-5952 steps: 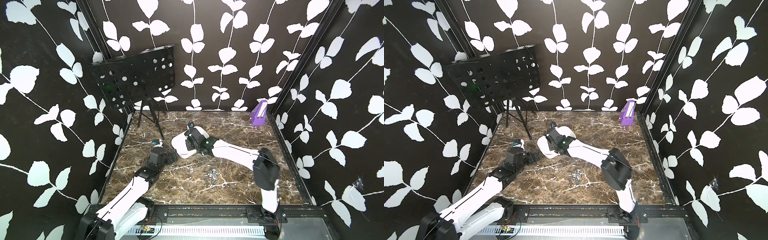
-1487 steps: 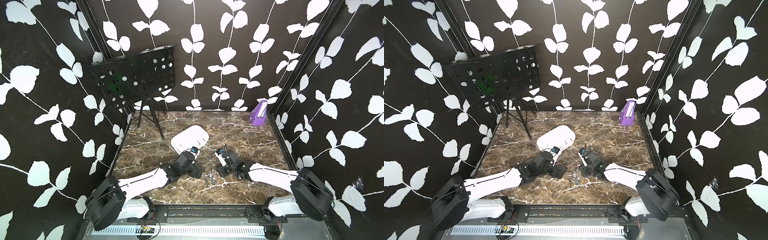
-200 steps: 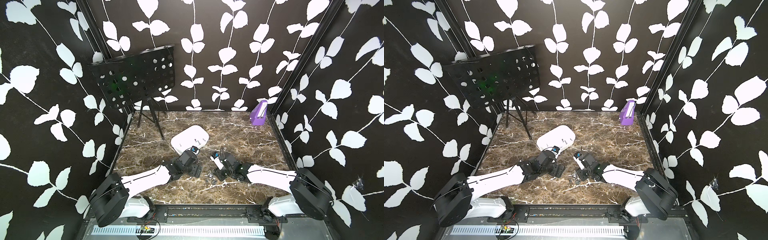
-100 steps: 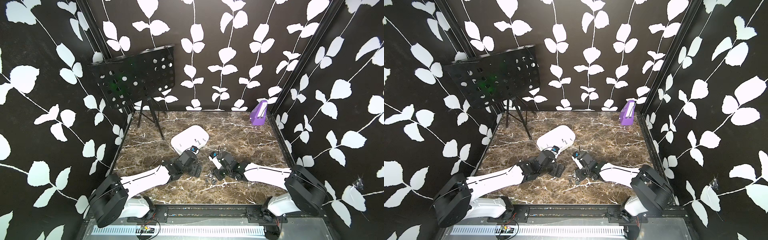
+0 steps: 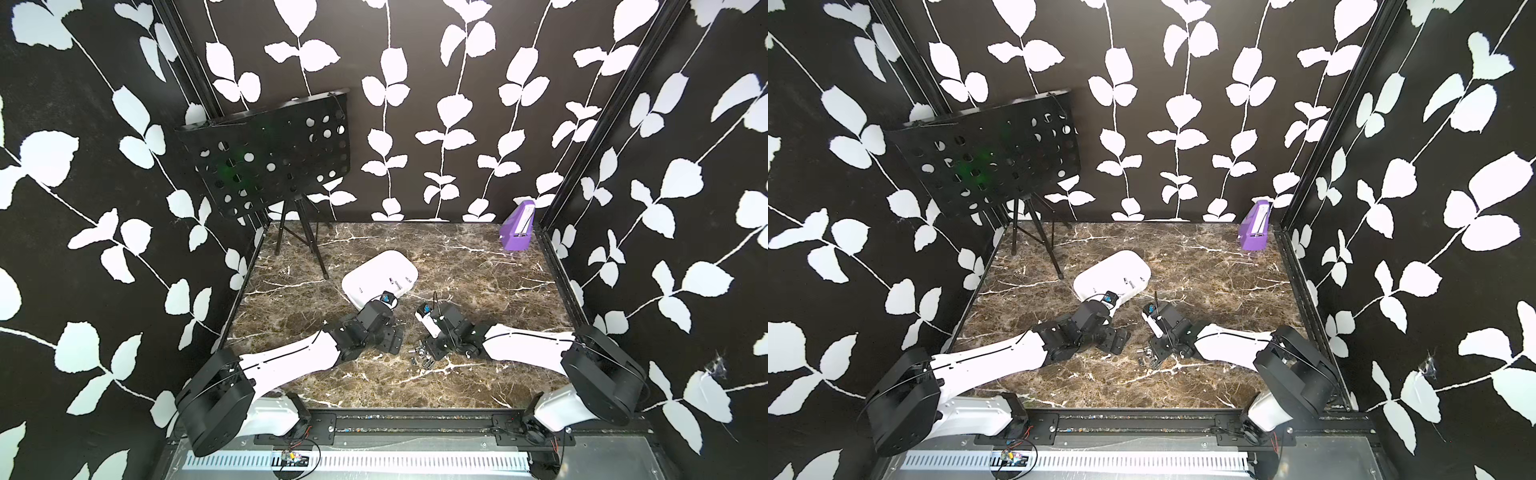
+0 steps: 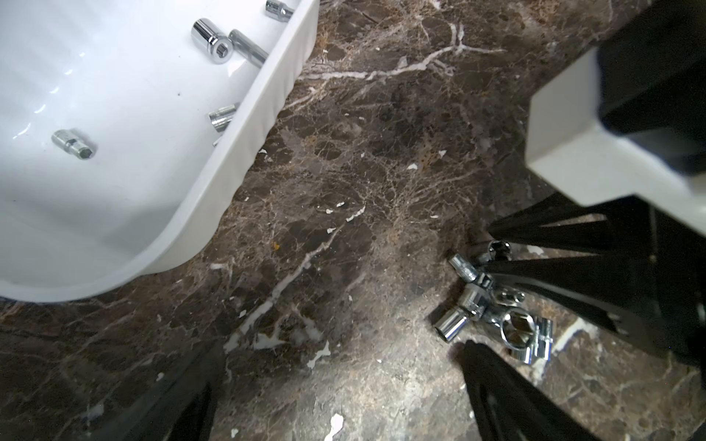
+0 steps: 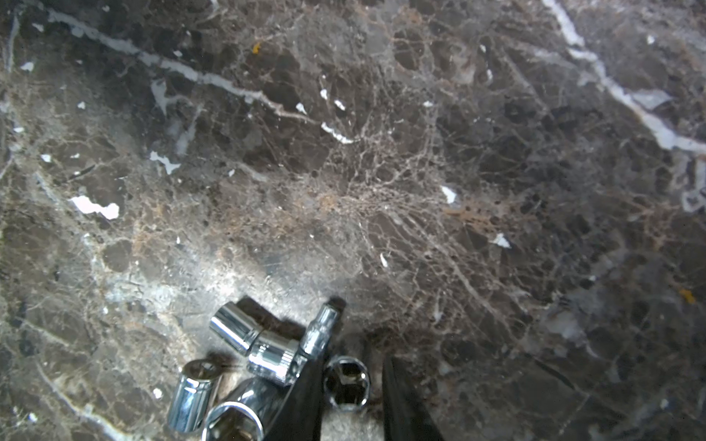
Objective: Put the socket on the desktop into the storage box
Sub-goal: Pick up the socket head from the center of the board, then place the socket head in the storage box.
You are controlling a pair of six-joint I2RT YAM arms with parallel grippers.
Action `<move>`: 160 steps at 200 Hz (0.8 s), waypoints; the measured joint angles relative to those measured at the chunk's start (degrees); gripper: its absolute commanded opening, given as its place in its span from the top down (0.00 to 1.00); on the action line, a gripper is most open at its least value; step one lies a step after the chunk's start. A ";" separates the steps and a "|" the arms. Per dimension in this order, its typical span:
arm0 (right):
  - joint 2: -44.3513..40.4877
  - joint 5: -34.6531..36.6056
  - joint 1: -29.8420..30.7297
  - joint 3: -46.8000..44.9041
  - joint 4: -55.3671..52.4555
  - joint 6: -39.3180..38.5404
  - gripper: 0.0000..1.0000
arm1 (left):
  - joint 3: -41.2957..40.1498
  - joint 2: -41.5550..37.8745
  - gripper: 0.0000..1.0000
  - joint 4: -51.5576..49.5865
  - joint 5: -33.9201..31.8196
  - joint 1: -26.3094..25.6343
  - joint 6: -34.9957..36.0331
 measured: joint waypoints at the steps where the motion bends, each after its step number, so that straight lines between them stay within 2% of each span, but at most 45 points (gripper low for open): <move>1: 0.00 -0.02 0.00 0.02 0.02 -0.02 0.75 | 0.00 0.00 0.03 0.00 0.00 0.00 0.00; 46: 0.11 0.68 0.04 0.42 -0.33 -0.02 0.85 | 0.00 0.00 0.03 -0.02 -0.17 0.00 -0.02; 107: -1.11 4.09 0.17 0.44 -2.21 -0.33 0.89 | -0.02 -0.57 0.03 -0.04 -0.76 0.00 -0.04; 129: -4.76 6.88 0.17 0.37 -3.65 -0.26 0.89 | -0.48 -2.71 0.03 0.15 -1.33 0.00 -0.04; 160: -14.19 12.20 0.22 0.09 -4.50 1.49 0.89 | -2.97 -9.05 0.03 1.05 -3.63 0.00 -0.24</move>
